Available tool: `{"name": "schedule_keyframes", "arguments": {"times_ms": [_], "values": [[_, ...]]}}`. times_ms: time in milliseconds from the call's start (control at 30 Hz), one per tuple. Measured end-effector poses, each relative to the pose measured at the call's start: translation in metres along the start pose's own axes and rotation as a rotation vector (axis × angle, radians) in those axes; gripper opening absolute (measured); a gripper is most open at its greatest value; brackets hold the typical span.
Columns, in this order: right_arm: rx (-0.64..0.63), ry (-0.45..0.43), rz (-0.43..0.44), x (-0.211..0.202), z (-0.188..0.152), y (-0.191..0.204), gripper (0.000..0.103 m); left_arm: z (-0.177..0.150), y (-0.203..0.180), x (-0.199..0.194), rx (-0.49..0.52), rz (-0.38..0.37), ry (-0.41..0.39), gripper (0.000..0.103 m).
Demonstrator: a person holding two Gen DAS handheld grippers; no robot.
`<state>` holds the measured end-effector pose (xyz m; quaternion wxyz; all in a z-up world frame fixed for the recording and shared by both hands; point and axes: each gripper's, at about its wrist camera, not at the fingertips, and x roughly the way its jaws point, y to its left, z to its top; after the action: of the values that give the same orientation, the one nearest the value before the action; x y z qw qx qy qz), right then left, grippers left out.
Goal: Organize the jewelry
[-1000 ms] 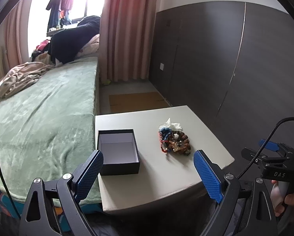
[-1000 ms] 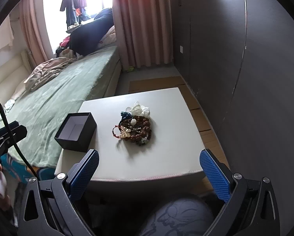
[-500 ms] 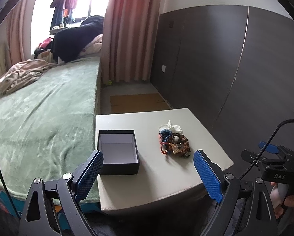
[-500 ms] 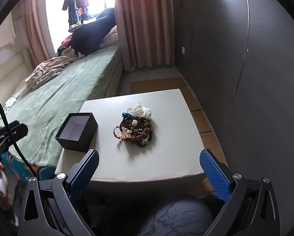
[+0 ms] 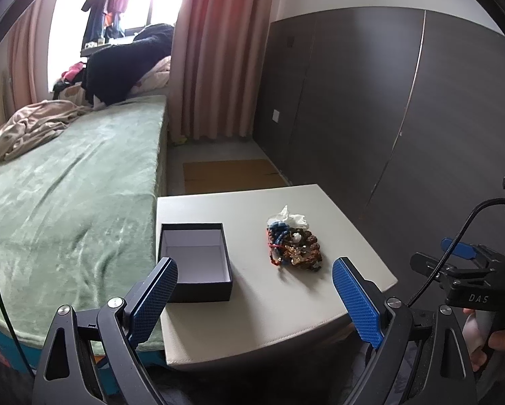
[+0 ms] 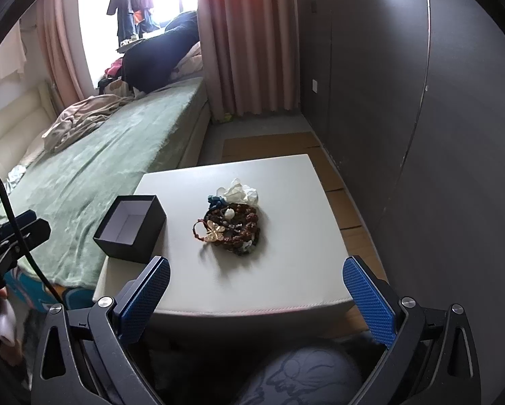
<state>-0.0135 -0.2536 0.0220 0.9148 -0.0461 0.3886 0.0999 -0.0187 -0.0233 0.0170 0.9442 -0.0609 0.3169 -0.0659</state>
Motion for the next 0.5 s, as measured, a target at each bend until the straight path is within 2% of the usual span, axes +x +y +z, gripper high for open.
{"name": "schedule_keyframes", "arguments": {"times_ms": [167,433,500], "values": [[-0.002,0.017,0.002,0.008,0.001,-0.004,0.103,0.005,-0.002,0.014,-0.006,-0.010,0.012,0.093],[0.036,0.038,0.021,0.025,0.006,-0.024,0.103,0.013,-0.013,0.041,-0.005,-0.037,0.053,0.076],[0.063,0.052,0.035,0.031,0.007,-0.033,0.103,0.014,-0.016,0.049,-0.001,-0.029,0.061,0.075]]}}
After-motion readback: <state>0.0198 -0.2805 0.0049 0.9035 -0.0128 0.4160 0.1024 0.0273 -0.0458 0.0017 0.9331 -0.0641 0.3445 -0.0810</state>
